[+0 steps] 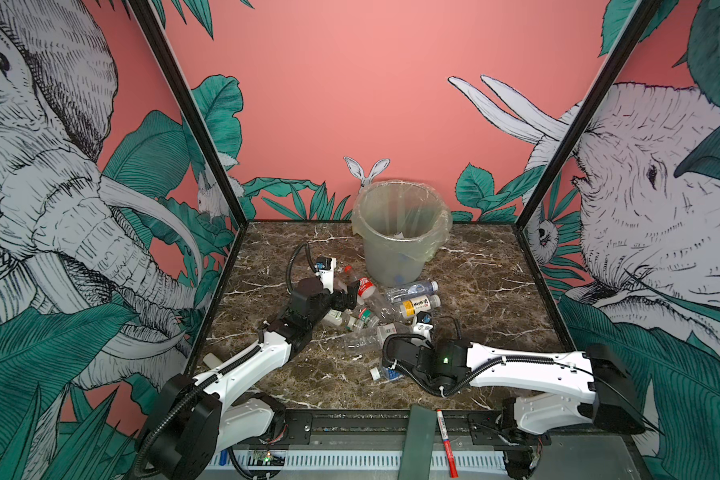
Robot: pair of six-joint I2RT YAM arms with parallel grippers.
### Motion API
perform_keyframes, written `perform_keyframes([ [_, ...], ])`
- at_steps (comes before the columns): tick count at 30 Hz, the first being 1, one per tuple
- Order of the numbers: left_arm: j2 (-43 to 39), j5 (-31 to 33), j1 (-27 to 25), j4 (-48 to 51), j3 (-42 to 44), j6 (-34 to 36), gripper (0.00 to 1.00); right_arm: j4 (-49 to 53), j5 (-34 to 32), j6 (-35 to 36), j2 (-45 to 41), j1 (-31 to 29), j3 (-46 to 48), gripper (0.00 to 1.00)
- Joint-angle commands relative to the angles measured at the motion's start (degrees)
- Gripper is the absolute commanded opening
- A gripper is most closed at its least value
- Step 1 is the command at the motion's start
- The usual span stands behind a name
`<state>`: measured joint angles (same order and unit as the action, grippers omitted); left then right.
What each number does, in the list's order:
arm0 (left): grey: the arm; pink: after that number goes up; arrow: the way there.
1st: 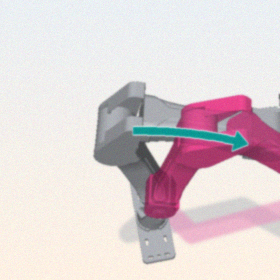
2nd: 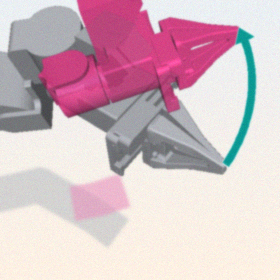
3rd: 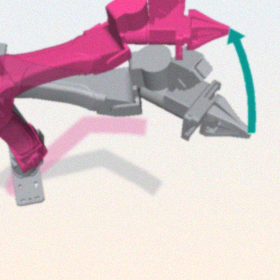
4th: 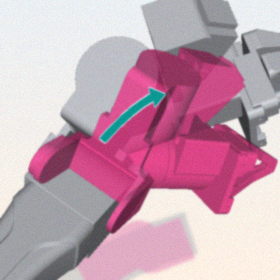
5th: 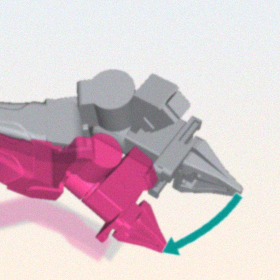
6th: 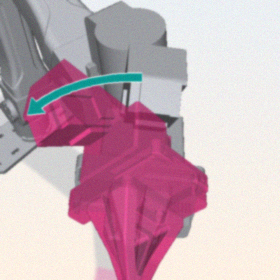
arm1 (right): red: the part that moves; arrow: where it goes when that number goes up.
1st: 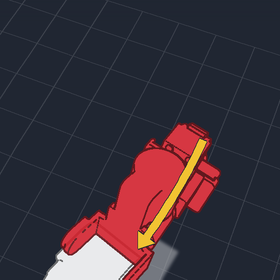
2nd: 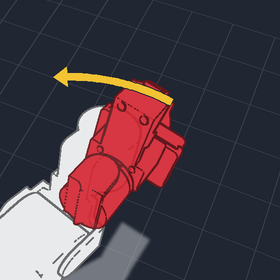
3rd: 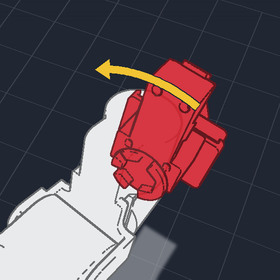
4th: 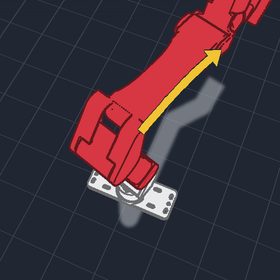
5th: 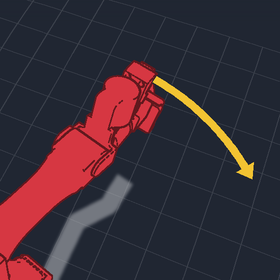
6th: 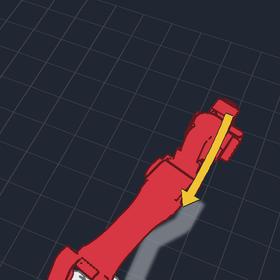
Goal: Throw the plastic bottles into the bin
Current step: 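Lower the right gripper onto the clear blue-labeled bottle nearest the robot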
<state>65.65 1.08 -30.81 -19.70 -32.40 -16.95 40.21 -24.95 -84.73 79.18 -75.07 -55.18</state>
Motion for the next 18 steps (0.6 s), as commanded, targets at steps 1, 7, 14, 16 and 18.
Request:
perform_keyframes([
  [1, -1.6, 0.8, 0.0, -0.3, 0.9, -0.1, 0.98, -2.8, 2.3, -8.6, 1.5, -0.4, 1.2, 0.99],
  [7, -1.7, 1.5, 0.0, -0.1, 1.0, 0.0, 0.98, -5.2, 4.1, -9.5, 4.6, 0.0, 1.8, 0.99],
  [14, -1.7, 1.6, 0.1, -0.2, 1.1, 0.0, 0.98, -7.0, 5.5, -10.2, 6.3, 1.2, 2.1, 0.99],
  [16, -1.7, 1.7, 0.0, -0.2, 1.1, 0.0, 0.98, -7.0, 5.7, -10.2, 6.3, 1.6, 2.3, 0.99],
  [18, -1.8, 1.8, 0.0, -0.1, 1.1, 0.0, 0.99, -7.2, 6.0, -10.2, 6.3, 1.9, 2.6, 0.99],
])
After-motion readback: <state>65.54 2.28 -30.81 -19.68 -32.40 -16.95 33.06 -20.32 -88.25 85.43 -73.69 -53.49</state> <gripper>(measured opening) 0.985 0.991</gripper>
